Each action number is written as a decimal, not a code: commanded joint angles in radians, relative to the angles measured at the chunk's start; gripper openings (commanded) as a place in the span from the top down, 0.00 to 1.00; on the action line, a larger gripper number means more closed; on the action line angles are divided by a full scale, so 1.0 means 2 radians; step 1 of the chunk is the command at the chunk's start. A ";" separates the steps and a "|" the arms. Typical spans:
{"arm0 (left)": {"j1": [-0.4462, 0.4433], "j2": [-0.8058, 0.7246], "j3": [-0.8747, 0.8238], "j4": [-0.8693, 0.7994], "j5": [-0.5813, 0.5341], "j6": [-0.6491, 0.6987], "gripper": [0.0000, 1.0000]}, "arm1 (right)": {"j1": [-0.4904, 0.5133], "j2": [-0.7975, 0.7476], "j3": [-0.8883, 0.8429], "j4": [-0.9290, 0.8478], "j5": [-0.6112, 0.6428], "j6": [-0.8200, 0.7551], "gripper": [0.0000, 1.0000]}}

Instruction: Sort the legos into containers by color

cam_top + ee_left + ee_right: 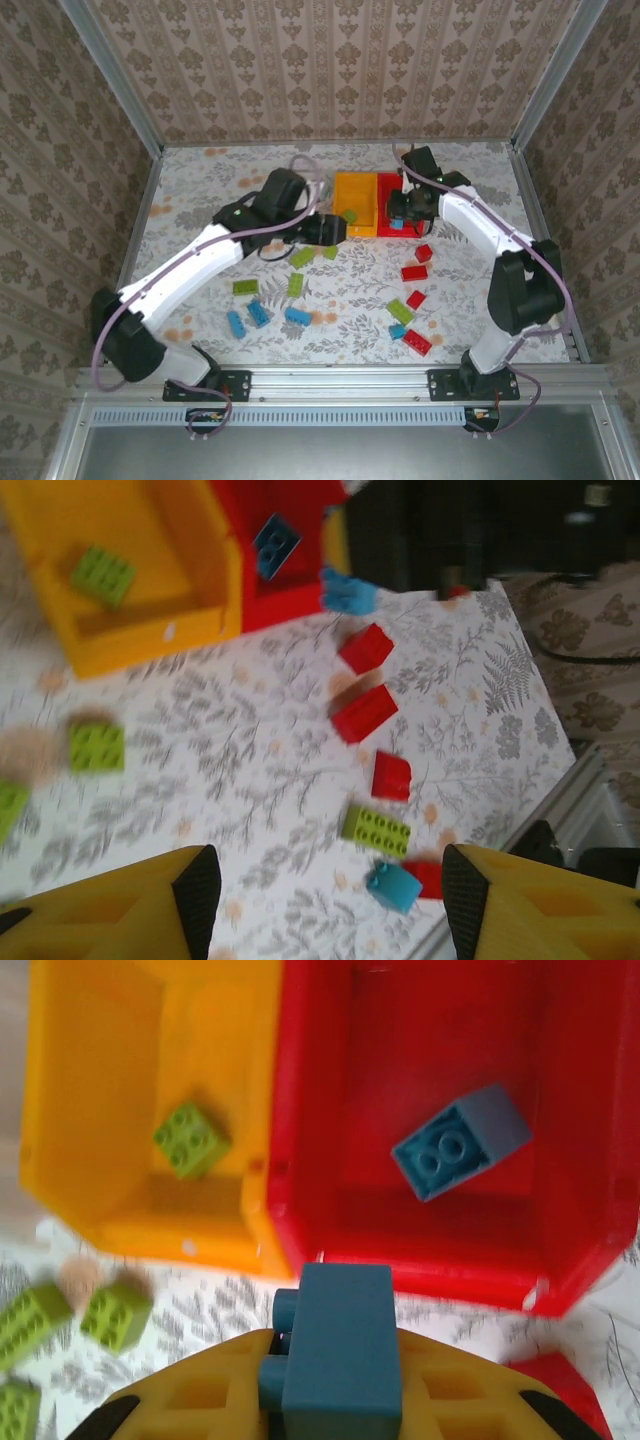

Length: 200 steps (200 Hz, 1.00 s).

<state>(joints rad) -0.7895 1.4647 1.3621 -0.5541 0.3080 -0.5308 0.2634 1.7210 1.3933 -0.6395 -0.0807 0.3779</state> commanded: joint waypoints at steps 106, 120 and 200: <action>-0.048 0.116 0.121 -0.037 -0.071 0.090 0.36 | -0.042 0.139 0.109 0.024 -0.058 0.061 0.50; -0.048 0.110 0.115 -0.041 -0.077 0.089 0.36 | -0.041 0.127 0.109 0.022 -0.055 0.059 0.47; -0.016 0.054 0.043 -0.088 -0.117 0.068 0.37 | -0.033 -0.056 -0.018 0.112 -0.061 0.049 0.44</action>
<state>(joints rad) -0.8558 1.6337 1.4902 -0.6575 0.1173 -0.3809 0.1841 1.7737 1.4841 -0.5316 -0.1699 0.4923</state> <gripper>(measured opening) 0.637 0.549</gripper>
